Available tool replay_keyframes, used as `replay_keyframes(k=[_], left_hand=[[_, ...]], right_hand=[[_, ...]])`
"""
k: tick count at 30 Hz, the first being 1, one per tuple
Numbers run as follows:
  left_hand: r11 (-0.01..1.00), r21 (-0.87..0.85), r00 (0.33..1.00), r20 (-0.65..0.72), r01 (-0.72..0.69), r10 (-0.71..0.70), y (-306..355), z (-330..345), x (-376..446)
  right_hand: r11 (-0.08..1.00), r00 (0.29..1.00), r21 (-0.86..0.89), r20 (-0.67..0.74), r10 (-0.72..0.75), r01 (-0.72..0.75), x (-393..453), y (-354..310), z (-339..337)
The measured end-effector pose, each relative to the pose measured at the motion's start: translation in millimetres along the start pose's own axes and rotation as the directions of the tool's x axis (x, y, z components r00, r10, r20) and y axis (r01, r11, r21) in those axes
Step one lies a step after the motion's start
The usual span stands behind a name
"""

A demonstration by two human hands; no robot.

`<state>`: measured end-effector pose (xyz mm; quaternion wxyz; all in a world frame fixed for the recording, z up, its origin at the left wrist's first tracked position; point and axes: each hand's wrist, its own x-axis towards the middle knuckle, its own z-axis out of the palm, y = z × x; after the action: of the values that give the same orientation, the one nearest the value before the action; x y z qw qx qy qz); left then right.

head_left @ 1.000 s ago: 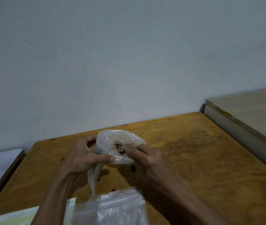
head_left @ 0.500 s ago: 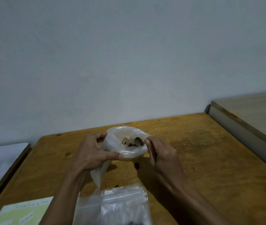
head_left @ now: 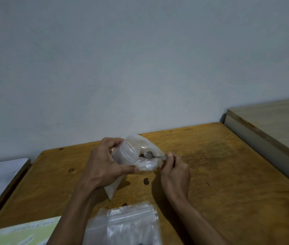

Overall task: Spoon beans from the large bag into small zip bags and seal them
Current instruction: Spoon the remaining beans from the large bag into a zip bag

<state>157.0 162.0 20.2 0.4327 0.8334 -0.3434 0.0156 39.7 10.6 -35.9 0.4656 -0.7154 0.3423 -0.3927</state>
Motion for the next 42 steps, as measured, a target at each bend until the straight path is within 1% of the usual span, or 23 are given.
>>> replay_keyframes(k=[2,3,8,11,14,16,20,22,24,26,28,34,35,36,37,38,39,40,41,42], left_hand=[[1.0,-0.003,1.0,-0.016,-0.017,0.017,2.6,-0.9,3.5],[1.0,-0.001,1.0,-0.019,-0.023,0.022,3.4,-1.0,4.7],[0.999,0.001,0.999,-0.018,-0.042,0.042,2.4,0.7,6.4],[0.999,0.027,0.999,0.027,-0.019,0.019,2.1,5.6,8.2],[0.999,-0.038,1.0,0.005,0.013,-0.013,-0.4,2.6,7.3],[0.996,-0.08,1.0,-0.011,0.024,-0.025,0.7,-2.4,7.3],[0.982,-0.18,0.999,0.011,0.049,-0.048,5.0,-5.1,6.2],[0.977,-0.209,0.999,0.006,0.053,-0.052,4.9,-6.9,4.5],[0.974,-0.222,0.999,0.007,0.041,-0.04,2.5,-9.1,3.3],[0.973,-0.229,1.0,0.011,0.022,-0.02,1.7,-10.0,2.6],[0.969,-0.246,1.0,0.002,0.0,0.0,2.1,-9.7,2.3],[0.971,-0.24,1.0,0.016,-0.022,0.026,0.1,-12.7,0.6],[0.972,-0.236,1.0,0.02,-0.013,0.018,-0.5,-12.8,0.5],[0.974,-0.228,1.0,0.023,-0.004,0.009,-1.2,-12.1,0.7],[0.977,-0.212,1.0,0.027,0.004,0.002,-2.0,-11.0,0.9],[0.981,-0.195,1.0,0.028,0.017,-0.012,-2.8,-11.0,1.5],[0.982,-0.186,0.999,0.03,0.034,-0.029,-3.4,-11.5,1.9],[0.981,-0.186,0.998,0.033,0.053,-0.047,-4.2,-12.5,2.3],[0.98,-0.189,0.998,0.036,0.065,-0.06,-5.4,-14.0,2.3],[0.979,-0.191,0.997,0.038,0.074,-0.068,-6.2,-15.6,1.7]], right_hand=[[0.985,0.988,0.078,0.007,0.157,-0.157,1.3,0.3,1.6],[0.971,0.978,0.114,0.012,0.209,-0.209,1.1,0.5,1.9],[0.918,0.938,0.191,0.045,0.344,-0.346,-0.2,-3.4,5.2],[0.843,0.887,0.278,0.111,0.448,-0.461,-1.1,-8.9,7.2],[0.774,0.848,0.352,0.154,0.507,-0.526,-0.2,-11.1,6.0],[0.769,0.843,0.347,0.172,0.51,-0.536,-0.1,-11.3,6.1],[0.737,0.821,0.365,0.201,0.534,-0.569,0.0,-13.1,6.9],[0.733,0.818,0.367,0.19,0.544,-0.573,1.9,-13.8,5.5],[0.767,0.843,0.355,0.158,0.514,-0.535,4.1,-13.5,3.3],[0.822,0.875,0.299,0.131,0.467,-0.484,3.3,-13.6,2.6],[0.855,0.895,0.265,0.114,0.432,-0.446,0.5,-13.1,3.9],[0.859,0.901,0.275,0.099,0.422,-0.433,-0.3,-11.2,6.1],[0.881,0.918,0.256,0.097,0.386,-0.397,-1.1,-12.2,5.2],[0.918,0.946,0.228,0.095,0.309,-0.323,-2.8,-12.8,3.3],[0.96,0.977,0.188,0.099,0.191,-0.207,-4.7,-13.7,0.6],[0.99,0.992,0.13,0.117,0.039,-0.054,-6.6,-14.9,-2.1],[0.991,0.982,0.066,0.14,-0.126,0.118,-7.9,-15.4,-4.8],[0.959,0.947,0.008,0.16,-0.28,0.282,-7.7,-14.0,-7.0],[0.91,0.898,-0.036,0.182,-0.4,0.412,-7.3,-12.5,-8.1],[0.863,0.853,-0.063,0.202,-0.48,0.501,-6.7,-11.7,-8.7]])
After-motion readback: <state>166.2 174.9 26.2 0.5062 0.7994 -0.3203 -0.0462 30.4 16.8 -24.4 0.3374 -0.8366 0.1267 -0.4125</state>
